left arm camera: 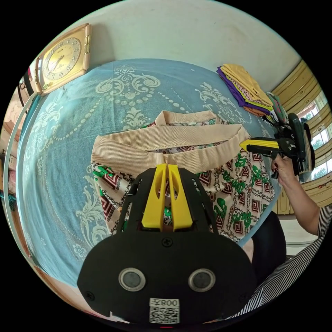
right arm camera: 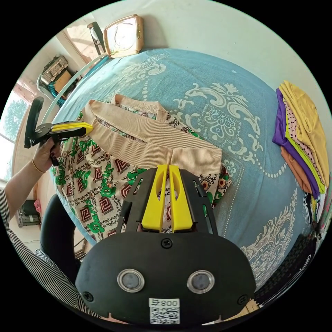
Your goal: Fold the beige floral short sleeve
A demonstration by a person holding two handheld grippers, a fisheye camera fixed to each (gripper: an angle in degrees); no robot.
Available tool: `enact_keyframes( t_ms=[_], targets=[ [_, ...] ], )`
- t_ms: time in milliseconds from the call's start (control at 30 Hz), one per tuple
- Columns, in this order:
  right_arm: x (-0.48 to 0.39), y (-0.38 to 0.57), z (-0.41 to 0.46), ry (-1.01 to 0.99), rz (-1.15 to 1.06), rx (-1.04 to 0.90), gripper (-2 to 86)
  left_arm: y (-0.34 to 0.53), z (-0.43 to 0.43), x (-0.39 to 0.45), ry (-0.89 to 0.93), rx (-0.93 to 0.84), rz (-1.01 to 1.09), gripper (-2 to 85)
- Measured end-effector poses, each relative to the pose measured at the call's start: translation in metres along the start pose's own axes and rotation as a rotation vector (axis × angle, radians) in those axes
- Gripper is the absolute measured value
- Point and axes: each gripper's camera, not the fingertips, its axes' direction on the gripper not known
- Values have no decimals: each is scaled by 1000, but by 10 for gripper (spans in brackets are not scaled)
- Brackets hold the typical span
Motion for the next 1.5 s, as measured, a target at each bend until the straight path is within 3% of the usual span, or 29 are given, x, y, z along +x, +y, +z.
enact_keyframes(
  t_ms=[667, 800, 1033, 1500],
  targets=[
    [2, 22, -37, -81, 73, 217, 5, -6, -42, 18, 23, 238, -8, 8],
    [10, 23, -34, -65, 107, 238, 5, -8, -31, 15, 8, 215, -14, 8],
    [23, 9, 8, -60, 139, 89, 9, -17, 8, 5, -40, 70, -35, 13],
    [72, 61, -24, -74, 304, 211, 56, 27, -33, -30, 7, 204, -99, 61]
  ],
)
